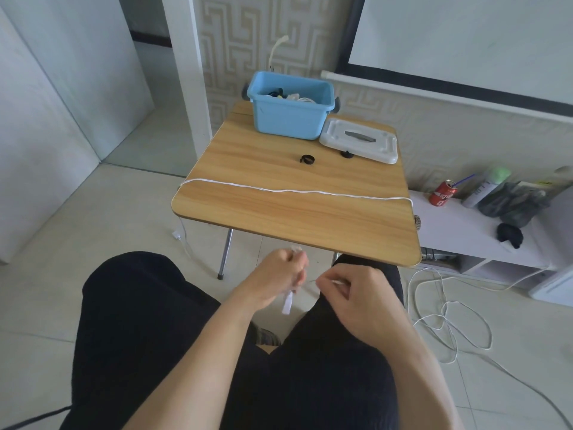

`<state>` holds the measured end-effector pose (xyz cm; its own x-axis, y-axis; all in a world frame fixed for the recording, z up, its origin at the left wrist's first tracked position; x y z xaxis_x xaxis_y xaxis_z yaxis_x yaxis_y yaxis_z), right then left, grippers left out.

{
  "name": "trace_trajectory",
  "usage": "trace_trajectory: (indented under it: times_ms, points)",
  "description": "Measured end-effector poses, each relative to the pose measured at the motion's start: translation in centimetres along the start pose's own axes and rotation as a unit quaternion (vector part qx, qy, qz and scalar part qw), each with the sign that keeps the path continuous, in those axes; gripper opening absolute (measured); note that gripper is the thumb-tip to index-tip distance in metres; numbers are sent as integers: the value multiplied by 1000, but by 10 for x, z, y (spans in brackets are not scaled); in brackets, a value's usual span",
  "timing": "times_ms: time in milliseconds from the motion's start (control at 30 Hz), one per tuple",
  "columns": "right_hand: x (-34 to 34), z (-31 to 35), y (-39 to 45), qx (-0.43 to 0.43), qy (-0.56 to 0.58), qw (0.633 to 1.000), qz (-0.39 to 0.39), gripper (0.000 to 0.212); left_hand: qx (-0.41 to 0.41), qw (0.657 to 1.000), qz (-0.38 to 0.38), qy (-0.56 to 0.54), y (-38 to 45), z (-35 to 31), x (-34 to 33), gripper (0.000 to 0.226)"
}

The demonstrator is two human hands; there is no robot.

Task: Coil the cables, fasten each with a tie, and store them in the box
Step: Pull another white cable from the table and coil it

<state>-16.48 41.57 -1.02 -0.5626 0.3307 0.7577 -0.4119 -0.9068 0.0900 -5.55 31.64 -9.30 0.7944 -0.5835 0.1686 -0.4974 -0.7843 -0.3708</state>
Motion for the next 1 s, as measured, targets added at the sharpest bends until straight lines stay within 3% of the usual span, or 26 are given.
trace_trajectory:
  times_ms: [100,200,267,400,533,633,1000]
  points:
    - [20,-10,7,-27,47,994,-92,10,-4,983,176,52,-16,-10,-20,32]
    - [31,-27,10,-95,100,977,-162,28,64,944,309,-98,-33,-15,-34,53]
    - [28,-31,11,-108,120,971,-176,32,81,919,343,-175,-35,-21,-34,57]
    - [17,-32,11,-116,154,966,-173,27,75,913,275,-293,-26,-38,-26,44]
    - [20,-36,9,-124,165,952,-224,33,98,947,193,-239,-21,-31,-27,47]
    - [24,-41,8,-137,167,943,-252,34,92,960,219,-150,-27,-28,-30,45]
    - [15,-44,0,-156,182,929,-283,28,140,964,203,-99,-26,-13,-31,43]
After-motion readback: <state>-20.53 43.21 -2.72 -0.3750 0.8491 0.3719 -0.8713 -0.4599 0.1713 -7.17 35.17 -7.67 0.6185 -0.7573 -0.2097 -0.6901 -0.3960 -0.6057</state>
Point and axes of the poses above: each hand's wrist, its own y-axis towards the middle knuckle, its own x-axis out of the back of the hand, z = x × y, the point moved 7 cm from there along y, towards the middle knuckle, and after that the axes turned 12 degrees about -z, right-handed, at the moved point
